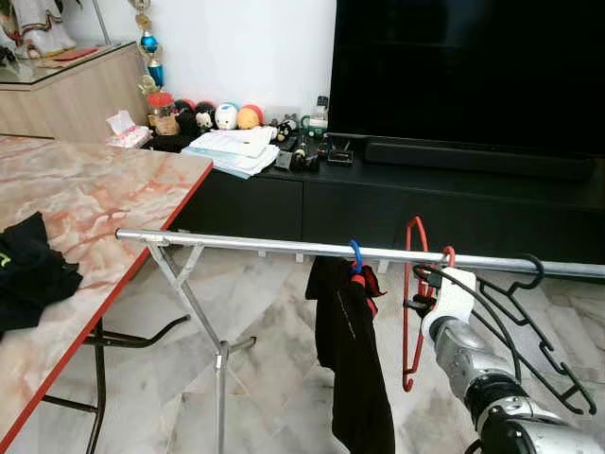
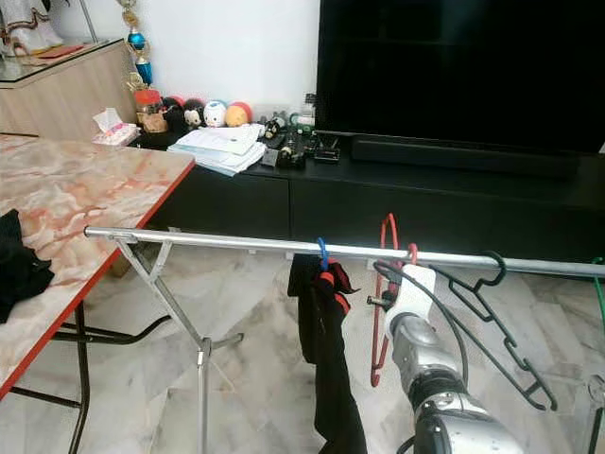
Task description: Hang hanger
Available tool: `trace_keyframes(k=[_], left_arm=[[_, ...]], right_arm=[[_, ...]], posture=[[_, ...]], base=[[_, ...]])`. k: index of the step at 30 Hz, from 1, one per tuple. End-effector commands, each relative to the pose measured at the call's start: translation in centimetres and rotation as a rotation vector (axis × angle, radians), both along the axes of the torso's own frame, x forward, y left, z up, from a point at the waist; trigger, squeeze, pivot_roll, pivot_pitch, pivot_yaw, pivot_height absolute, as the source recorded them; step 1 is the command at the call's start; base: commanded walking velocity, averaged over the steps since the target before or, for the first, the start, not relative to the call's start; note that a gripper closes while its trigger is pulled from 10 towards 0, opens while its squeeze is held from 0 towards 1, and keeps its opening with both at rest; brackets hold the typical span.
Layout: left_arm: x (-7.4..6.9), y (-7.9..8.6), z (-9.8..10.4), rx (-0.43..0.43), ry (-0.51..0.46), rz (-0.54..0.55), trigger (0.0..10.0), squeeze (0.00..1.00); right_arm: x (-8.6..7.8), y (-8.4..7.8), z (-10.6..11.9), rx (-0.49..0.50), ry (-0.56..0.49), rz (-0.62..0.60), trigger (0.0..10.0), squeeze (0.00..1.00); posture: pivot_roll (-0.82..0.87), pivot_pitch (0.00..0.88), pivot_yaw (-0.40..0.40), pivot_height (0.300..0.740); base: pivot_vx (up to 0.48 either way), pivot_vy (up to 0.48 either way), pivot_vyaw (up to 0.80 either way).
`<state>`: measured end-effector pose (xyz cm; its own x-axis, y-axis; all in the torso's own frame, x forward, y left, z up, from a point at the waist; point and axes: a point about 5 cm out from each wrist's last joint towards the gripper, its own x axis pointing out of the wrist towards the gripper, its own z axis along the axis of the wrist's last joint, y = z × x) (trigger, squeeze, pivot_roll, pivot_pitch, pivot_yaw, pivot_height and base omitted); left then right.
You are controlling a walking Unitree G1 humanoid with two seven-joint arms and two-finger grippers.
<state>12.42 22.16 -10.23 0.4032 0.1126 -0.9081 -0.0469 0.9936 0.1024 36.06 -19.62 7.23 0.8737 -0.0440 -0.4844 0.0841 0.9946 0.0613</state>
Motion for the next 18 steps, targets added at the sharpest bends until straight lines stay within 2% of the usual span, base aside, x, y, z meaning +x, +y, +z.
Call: trace_keyframes(k=[1,7,13,18], left_arm=[[-0.4,0.4,-0.1,0.013,0.016,0.008,10.0,0.00],[-0.6,0.4,-0.1,0.010,0.023,0.008,10.0,0.00],[-0.9,0.4,-0.2,0.003,0.038,-0.003,10.0,0.00],[-1.0,0.6,-0.2,0.006,0.040,-0.002,10.0,0.00]], right_arm=[[0.6,0.4,0.8,-0.028,-0.012,0.052,10.0,0.00],[0.3,0.1,0.4,-0.095,0.036,0.073,10.0,0.00],[-0.6,-0.3,-0.9,-0.025,0.093,0.028,10.0,0.00],[-0.8,-0.3,-1.2,-0.022,0.101,0.021,10.0,0.00]], posture=[[0.10,0.000,0.012,0.740],[0.11,0.000,0.011,0.740],[0.12,0.000,0.013,0.740],[0.13,0.000,0.012,0.740]], base=[[0.000,0.000,0.00],[0.000,0.000,0.00],[0.000,0.000,0.00],[0.000,0.000,0.00]])
